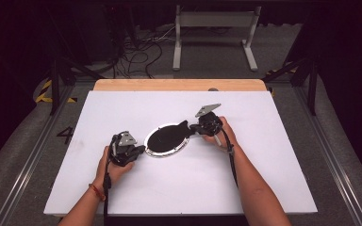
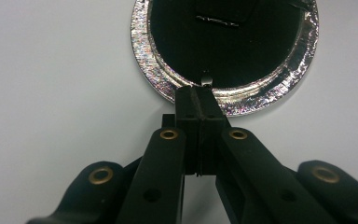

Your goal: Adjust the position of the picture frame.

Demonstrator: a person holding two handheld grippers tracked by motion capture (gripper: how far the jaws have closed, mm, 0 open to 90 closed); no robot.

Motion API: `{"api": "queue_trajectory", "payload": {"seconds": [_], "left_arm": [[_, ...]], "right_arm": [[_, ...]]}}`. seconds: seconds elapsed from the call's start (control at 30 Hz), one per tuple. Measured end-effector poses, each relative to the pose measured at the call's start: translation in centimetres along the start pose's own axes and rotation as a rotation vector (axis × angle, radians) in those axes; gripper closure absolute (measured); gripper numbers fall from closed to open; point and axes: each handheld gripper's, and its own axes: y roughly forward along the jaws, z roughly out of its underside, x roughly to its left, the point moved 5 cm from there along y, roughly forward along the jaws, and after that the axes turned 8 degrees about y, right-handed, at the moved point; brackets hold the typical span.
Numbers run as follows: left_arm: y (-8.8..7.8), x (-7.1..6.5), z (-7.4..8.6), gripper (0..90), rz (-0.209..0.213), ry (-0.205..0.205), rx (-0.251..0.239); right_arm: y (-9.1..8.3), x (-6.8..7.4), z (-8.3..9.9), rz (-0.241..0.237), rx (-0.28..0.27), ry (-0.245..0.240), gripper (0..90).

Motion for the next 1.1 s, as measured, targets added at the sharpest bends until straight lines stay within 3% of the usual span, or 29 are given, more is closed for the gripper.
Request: {"api": "queue_trajectory", "payload": {"seconds": [0.17, 0.33, 0.5, 0.57, 0.73, 0.9, 1.1], "left_arm": [[0.0, -0.1, 0.0, 90.0, -0.012, 0.014, 0.0], [0.0, -0.3, 0.0, 90.0, -0.025, 0.001, -0.002], [-0.5, -0.2, 0.3, 89.1, -0.003, 0.001, 0.004], [-1.1, -0.5, 0.5, 86.4, 0.018, -0.024, -0.013], [-2.4, -0.8, 1.4, 87.6, 0.054, 0.019, 0.002], [-2.1, -1.3, 1.6, 85.9, 0.055, 0.04, 0.018], [-1.8, -1.4, 1.4, 85.4, 0.058, 0.029, 0.012]], "right_arm": [[-0.6, 0.5, 0.7, 0.0, 0.001, 0.014, 90.0], [-1.3, 1.6, 1.5, 0.018, 0.001, 0.005, 90.0], [-1.8, 2.4, 2.2, 0.019, -0.012, 0.016, 90.0], [-1.9, 2.8, 2.5, 0.01, -0.021, 0.024, 90.0], [-1.9, 2.9, 2.6, 0.015, -0.032, 0.026, 90.0], [-2.1, 3.1, 2.8, 0.018, -0.034, 0.02, 90.0], [-2.3, 3.2, 3.1, 0.001, -0.041, 0.027, 90.0]]}}
